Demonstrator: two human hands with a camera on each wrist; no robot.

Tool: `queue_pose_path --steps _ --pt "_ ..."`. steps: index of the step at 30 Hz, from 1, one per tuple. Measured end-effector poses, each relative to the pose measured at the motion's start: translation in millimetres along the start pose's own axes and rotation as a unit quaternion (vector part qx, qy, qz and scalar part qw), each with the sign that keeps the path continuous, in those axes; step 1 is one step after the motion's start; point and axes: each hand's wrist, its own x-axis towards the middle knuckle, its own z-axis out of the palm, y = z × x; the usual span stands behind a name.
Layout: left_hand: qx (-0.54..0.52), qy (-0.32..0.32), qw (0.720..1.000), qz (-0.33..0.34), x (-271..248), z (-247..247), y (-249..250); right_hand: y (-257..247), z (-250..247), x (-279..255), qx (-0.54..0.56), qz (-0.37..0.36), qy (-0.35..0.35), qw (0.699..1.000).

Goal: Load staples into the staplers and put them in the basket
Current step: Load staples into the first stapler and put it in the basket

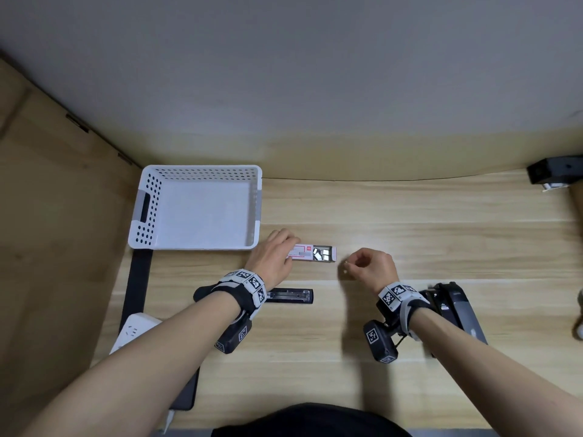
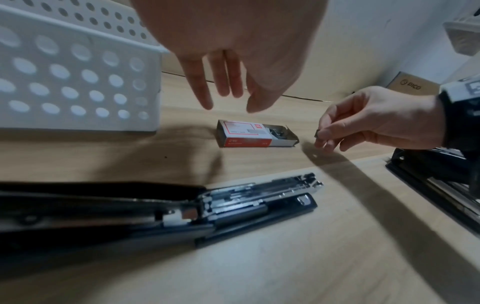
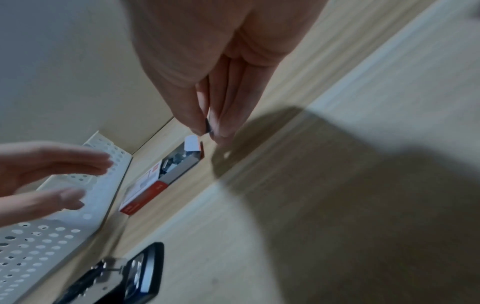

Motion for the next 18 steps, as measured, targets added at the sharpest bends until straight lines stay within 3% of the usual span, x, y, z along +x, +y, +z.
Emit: queue_pose_path --steps 3,5,10,18 --pt "-0.016 0.042 0.998 0.053 -14.4 1.2 10.2 5.8 1.0 -14.8 -0.002 0.004 0.006 1.000" --pt "-0.029 0.027 0.997 0.063 -24.7 4.9 16.6 7.7 4.1 -23.6 -0.001 0.003 0.007 1.000" --pt "-0.016 -0.076 0.997 0.002 -52.6 21.9 19.6 18.1 19.0 -36.9 0.017 -0.020 -0.004 1.000" --pt "0.070 -0.111 0.991 -0.034 -85.8 43.4 12.4 32.5 33.5 -53.3 -0.020 -0.057 0.028 0.998"
